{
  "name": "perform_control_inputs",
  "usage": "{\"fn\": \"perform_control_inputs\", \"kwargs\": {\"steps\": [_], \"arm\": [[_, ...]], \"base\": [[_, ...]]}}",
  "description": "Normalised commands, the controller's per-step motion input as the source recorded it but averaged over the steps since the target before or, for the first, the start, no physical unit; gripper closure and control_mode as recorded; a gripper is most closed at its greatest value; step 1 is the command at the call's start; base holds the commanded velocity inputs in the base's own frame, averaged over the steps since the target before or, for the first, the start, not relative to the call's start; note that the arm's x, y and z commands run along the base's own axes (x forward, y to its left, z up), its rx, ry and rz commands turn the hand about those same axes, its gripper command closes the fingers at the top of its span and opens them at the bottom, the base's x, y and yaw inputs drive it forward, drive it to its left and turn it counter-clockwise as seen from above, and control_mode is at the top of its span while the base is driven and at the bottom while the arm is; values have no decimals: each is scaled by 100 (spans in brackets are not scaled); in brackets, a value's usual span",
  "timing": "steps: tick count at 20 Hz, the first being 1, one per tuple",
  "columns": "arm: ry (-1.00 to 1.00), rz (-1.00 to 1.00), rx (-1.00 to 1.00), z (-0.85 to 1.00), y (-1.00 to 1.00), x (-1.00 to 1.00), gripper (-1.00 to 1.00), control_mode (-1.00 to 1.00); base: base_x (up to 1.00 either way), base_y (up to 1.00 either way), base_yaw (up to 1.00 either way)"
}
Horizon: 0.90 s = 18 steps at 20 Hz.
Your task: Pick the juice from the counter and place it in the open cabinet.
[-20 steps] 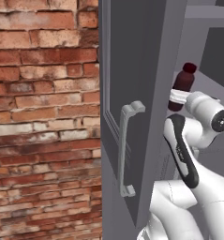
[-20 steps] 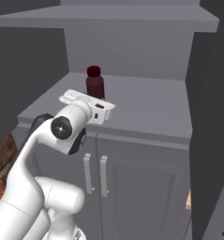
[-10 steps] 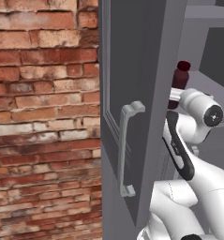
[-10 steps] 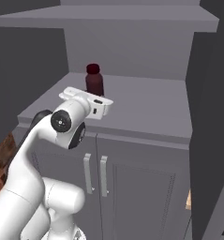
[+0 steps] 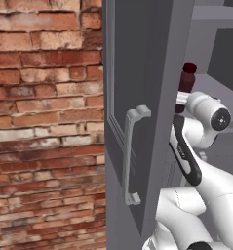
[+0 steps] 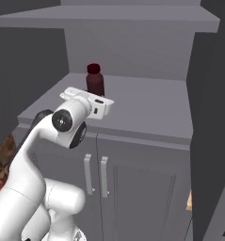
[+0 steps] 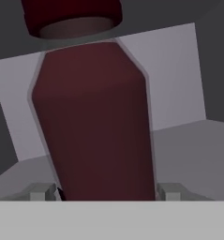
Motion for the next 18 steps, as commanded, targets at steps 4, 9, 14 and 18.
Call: {"fn": "perform_control_inputs", "kwargs": {"steps": [4, 9, 14, 18], "arm": [[0, 0, 0, -30, 0, 4, 100, -100], [0, 0, 0, -29, 0, 7, -100, -100], [0, 0, 0, -19, 0, 1, -100, -100], [1, 0, 0, -7, 0, 0, -100, -100]], "base": [[0, 0, 0], [0, 0, 0], [0, 0, 0], [0, 0, 0]]}}
